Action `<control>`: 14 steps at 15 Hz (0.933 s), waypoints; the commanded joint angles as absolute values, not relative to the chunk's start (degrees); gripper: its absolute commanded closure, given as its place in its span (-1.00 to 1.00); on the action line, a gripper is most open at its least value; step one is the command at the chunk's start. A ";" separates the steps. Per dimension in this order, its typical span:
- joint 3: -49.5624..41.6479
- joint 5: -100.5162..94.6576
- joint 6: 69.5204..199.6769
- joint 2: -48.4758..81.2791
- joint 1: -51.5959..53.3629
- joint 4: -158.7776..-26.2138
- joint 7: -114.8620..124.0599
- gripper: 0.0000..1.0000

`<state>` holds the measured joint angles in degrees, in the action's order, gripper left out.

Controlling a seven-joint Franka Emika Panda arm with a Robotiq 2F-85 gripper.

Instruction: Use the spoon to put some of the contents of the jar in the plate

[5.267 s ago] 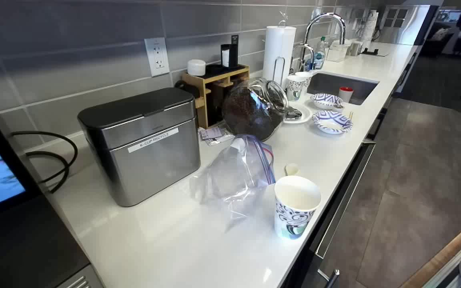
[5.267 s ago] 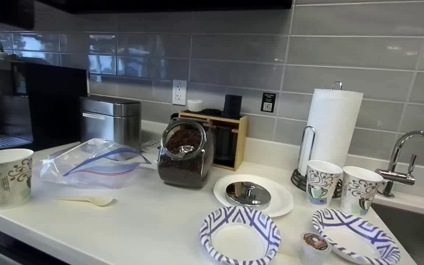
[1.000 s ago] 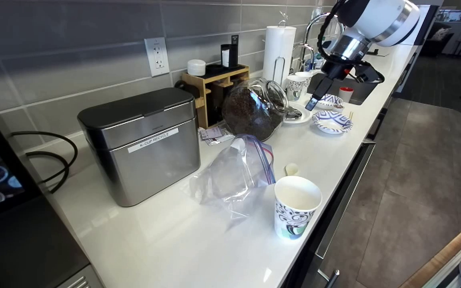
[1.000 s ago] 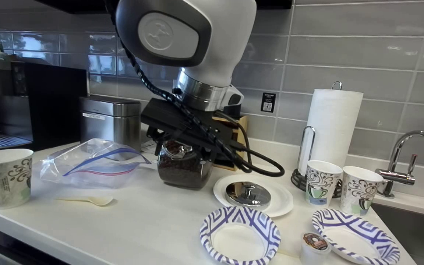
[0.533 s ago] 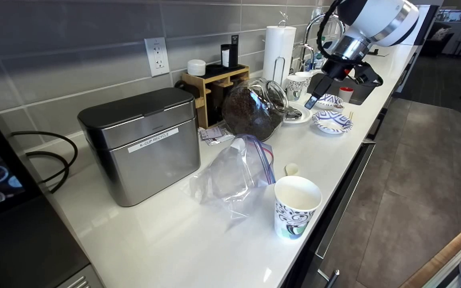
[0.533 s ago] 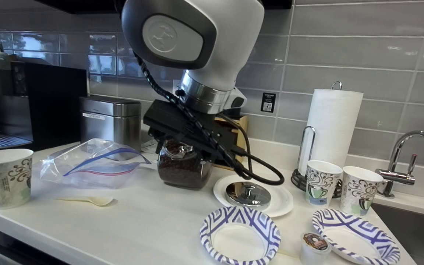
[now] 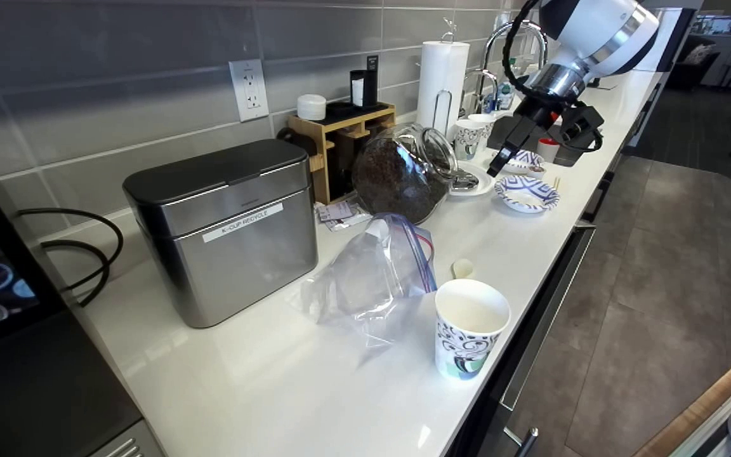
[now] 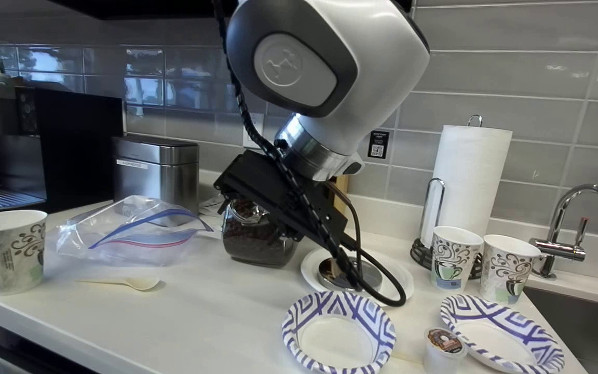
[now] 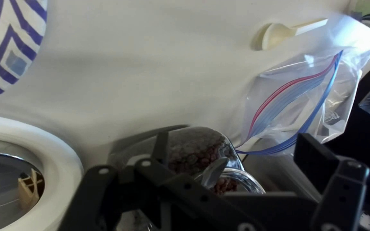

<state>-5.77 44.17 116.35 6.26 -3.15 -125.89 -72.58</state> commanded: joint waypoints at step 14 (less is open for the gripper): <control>-3.68 49.57 98.46 20.65 -8.64 -109.73 -69.55 -1.00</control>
<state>-4.59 48.63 101.84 17.77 -7.61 -113.08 -71.62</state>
